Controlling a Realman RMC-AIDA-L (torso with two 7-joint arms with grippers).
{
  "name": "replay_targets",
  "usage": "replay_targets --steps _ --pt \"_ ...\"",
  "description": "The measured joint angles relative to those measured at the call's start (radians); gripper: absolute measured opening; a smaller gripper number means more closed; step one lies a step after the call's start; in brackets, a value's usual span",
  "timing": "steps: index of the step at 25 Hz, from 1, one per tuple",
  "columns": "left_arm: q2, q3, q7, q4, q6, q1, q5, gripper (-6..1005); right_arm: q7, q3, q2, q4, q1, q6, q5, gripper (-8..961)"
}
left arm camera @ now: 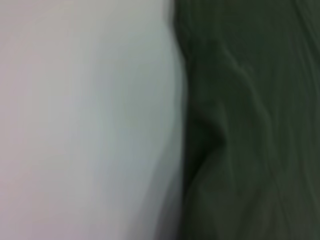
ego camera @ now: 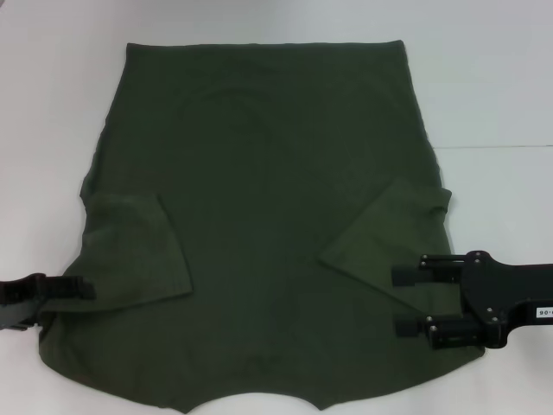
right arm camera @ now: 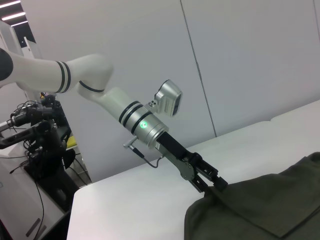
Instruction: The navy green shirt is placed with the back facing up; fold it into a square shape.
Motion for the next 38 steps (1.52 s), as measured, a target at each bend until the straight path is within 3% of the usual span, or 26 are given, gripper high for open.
replay_targets --steps 15,29,38 --pt "0.006 -0.001 -0.017 -0.009 0.024 -0.042 -0.007 931 0.001 0.007 0.001 0.0 -0.001 -0.002 0.0 783" --pt "0.011 0.002 -0.051 -0.006 -0.001 -0.04 0.003 930 0.001 0.015 0.001 -0.002 -0.003 -0.003 0.0 783" --pt "0.012 0.002 -0.052 -0.007 0.0 -0.037 0.012 684 0.001 0.018 0.001 -0.003 -0.001 -0.003 0.0 782"
